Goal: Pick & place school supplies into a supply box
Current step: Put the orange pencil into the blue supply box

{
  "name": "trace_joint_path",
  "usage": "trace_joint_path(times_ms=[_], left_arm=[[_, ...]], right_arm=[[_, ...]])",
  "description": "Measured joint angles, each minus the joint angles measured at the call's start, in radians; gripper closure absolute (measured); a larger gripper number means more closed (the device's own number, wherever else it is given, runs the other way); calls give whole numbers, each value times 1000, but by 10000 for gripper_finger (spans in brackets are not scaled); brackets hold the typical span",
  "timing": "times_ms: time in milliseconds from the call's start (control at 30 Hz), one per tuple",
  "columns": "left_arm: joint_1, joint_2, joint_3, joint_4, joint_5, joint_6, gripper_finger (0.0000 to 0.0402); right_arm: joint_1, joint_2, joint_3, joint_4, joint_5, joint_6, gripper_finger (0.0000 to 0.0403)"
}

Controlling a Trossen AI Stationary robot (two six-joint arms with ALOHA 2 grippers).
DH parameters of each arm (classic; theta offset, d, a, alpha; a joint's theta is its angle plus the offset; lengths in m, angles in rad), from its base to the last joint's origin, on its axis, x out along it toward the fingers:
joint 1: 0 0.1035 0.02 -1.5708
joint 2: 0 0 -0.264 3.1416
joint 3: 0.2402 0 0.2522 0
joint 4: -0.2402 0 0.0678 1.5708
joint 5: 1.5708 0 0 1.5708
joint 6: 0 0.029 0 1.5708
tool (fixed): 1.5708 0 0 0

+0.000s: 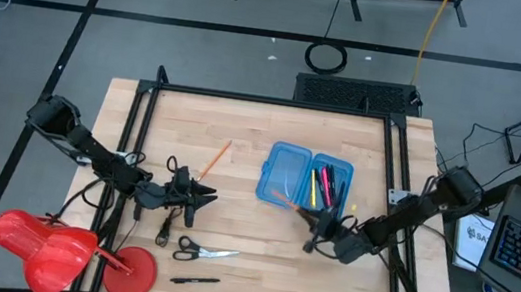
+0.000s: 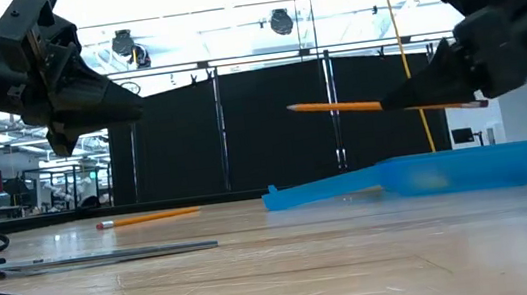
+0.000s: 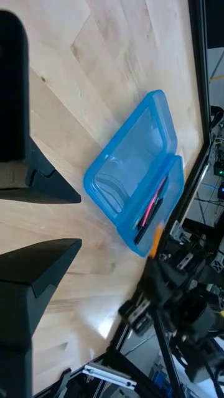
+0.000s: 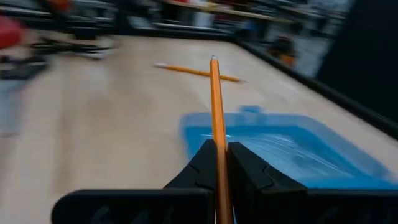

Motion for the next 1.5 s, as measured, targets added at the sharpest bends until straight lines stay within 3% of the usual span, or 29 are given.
trace_joint_path(times_ms=[100, 433, 633, 1100, 1500], left_arm=[[0, 0, 0, 0, 0, 0, 298], [0, 0, 0, 0, 1, 4, 298], [1, 0, 0, 0, 1, 5, 298], [1, 0, 0, 5, -76, 6, 298], [5, 0, 0, 75, -114, 9, 298]], right_arm=[[-9, -12, 0, -92, 72, 112, 393], [-42, -12, 0, -420, 163, 526, 393], [-50, -12, 0, -533, 186, 655, 393], [-115, -12, 0, -742, 181, 1033, 393], [-139, -12, 0, -861, 136, 1205, 393]])
